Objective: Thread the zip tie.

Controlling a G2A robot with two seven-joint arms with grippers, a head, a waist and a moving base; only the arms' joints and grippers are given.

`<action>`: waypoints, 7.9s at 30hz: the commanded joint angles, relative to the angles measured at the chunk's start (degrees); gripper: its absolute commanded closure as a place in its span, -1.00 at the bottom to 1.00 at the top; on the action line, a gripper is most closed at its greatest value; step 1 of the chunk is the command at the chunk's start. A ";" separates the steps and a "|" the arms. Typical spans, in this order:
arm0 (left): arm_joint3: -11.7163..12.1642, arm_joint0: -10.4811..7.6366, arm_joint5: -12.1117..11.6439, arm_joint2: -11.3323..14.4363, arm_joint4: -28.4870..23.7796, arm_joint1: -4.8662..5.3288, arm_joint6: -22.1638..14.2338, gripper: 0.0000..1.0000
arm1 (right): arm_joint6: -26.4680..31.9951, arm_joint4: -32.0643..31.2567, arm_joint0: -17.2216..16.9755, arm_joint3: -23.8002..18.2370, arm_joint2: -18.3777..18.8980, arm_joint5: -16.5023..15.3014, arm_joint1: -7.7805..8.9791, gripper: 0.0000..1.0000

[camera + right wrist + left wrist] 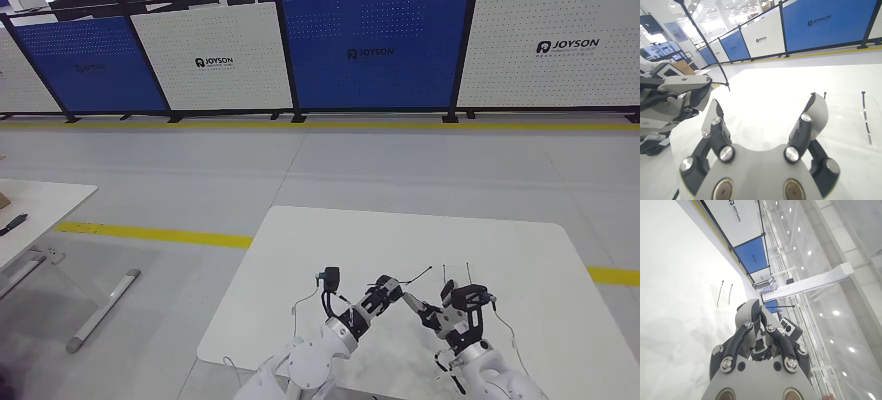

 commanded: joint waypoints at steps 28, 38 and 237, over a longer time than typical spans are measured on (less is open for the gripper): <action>0.41 -0.56 1.10 1.38 1.53 -0.23 0.25 1.00 | 2.80 0.73 0.25 -0.64 -0.53 -4.52 0.79 0.36; 0.87 -0.70 1.22 1.51 1.57 -0.28 0.24 1.00 | 1.68 0.80 0.31 -0.69 -1.08 -4.52 1.10 0.50; -1.10 -0.10 -2.21 1.53 2.09 -0.56 0.32 1.00 | 4.63 6.78 4.55 1.79 -5.79 -4.52 4.78 1.00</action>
